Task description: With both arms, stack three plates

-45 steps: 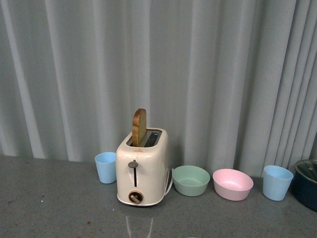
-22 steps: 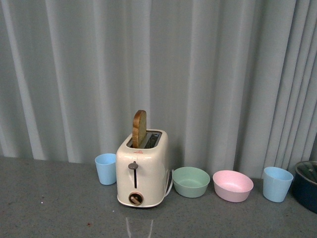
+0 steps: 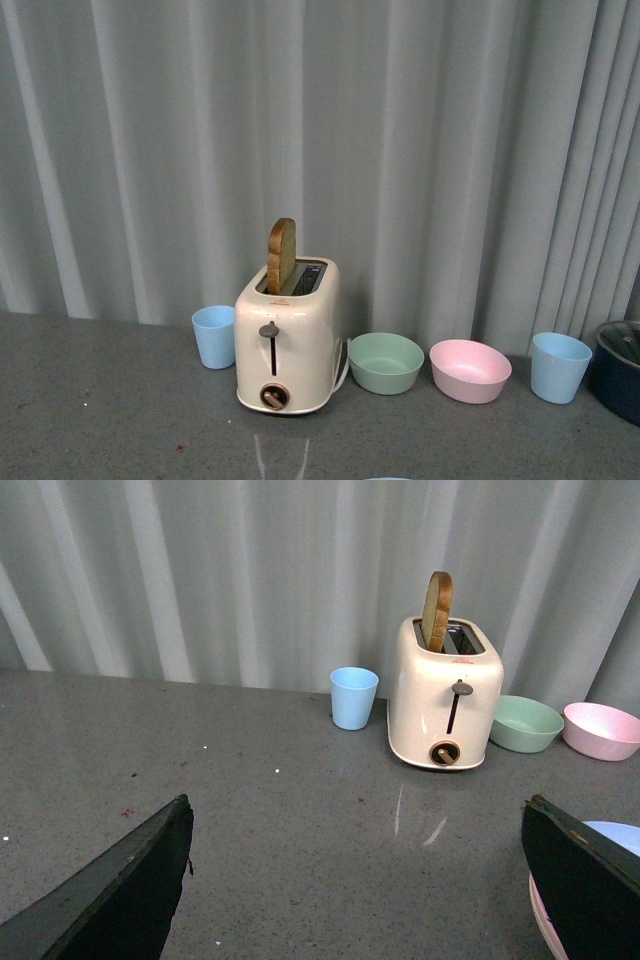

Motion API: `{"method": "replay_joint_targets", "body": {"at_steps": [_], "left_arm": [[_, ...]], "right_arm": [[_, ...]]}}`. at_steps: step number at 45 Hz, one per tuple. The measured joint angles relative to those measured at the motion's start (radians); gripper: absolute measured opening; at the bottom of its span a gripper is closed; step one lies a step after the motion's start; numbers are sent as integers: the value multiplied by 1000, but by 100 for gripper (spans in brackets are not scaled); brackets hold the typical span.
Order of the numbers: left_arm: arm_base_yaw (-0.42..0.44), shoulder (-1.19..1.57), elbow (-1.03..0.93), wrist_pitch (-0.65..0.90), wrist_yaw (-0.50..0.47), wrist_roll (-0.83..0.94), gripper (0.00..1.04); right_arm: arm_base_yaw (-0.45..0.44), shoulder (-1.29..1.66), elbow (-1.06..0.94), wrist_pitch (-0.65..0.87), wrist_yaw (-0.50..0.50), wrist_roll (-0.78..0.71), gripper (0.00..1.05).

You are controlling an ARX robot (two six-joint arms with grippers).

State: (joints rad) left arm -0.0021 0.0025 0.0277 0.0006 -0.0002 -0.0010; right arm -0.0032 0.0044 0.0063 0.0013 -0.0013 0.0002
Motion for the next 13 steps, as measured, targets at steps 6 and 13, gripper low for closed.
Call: {"method": "replay_joint_targets", "body": {"at_steps": [6, 13], "left_arm": [[0, 0, 0, 0, 0, 0, 98], [0, 0, 0, 0, 0, 0, 98]], "right_arm": [[0, 0, 0, 0, 0, 0, 97], [0, 0, 0, 0, 0, 0, 97]]}}
